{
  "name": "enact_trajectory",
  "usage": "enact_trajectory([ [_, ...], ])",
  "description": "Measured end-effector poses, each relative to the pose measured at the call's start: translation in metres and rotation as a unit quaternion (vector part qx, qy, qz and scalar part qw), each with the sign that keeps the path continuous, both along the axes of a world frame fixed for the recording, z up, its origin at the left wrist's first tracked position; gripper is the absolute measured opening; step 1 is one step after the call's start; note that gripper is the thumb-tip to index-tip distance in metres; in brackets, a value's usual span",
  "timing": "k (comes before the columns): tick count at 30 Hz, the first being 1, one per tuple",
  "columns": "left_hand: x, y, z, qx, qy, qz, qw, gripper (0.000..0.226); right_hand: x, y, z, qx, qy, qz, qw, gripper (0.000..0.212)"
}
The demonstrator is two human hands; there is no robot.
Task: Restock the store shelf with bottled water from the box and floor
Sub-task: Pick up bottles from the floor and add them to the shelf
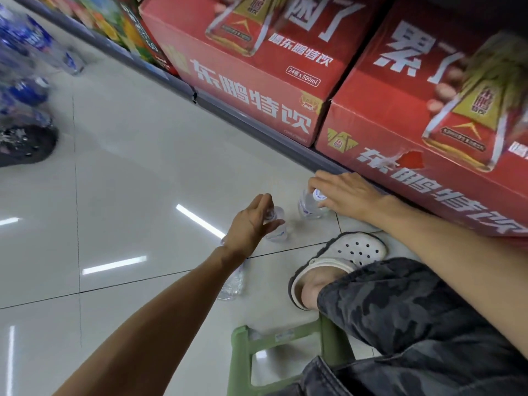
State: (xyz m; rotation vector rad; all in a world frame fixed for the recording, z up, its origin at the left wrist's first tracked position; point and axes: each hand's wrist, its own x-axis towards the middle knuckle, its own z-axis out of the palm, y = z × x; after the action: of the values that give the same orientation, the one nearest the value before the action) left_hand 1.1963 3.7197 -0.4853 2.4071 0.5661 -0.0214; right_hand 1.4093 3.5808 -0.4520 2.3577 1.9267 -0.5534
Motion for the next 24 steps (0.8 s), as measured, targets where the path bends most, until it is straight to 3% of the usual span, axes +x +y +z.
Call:
enact_trajectory([
  [7,0.007,-0.013,-0.001,-0.046,0.001,0.052,0.998,0.038,-0.005,0.009,-0.002,0.002,0.026,-0.001,1.000,0.031],
  [12,-0.005,-0.015,-0.008,-0.036,0.049,0.057,0.997,0.049,-0.003,0.010,-0.009,-0.117,0.142,-0.050,0.982,0.056],
  [14,-0.008,-0.014,-0.012,0.019,0.071,0.039,0.997,0.056,-0.003,0.011,-0.010,-0.132,0.193,-0.083,0.969,0.063],
  [16,-0.008,-0.015,-0.016,0.006,0.089,0.023,0.996,0.060,-0.002,0.012,-0.009,-0.135,0.219,-0.096,0.962,0.067],
  [19,-0.008,-0.018,-0.017,-0.112,0.081,0.050,0.989,0.056,-0.002,0.010,-0.008,-0.131,0.179,-0.059,0.973,0.064],
  [24,-0.011,-0.019,-0.011,-0.124,0.054,0.084,0.987,0.053,-0.005,0.000,0.000,-0.159,0.120,0.022,0.980,0.060],
])
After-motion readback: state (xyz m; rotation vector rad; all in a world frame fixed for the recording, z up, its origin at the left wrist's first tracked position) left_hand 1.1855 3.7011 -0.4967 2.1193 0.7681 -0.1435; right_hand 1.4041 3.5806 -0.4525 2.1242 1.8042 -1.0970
